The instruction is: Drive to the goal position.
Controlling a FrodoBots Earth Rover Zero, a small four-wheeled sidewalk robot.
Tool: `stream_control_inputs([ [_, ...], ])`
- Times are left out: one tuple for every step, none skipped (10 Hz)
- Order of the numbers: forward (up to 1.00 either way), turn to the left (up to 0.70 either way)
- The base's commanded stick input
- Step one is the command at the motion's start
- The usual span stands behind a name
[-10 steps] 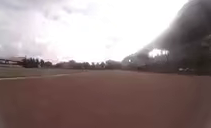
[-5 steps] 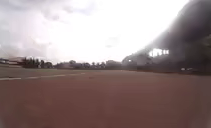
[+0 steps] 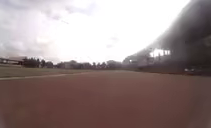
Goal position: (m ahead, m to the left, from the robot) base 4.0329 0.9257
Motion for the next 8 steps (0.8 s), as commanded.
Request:
stream_control_inputs([
  [0.7,0.0],
  [0.7,0.0],
  [0.7,0.0],
  [0.7,0.0],
  [0.7,0.0],
  [0.7,0.0],
  [0.7,0.0],
  [0.7,0.0],
])
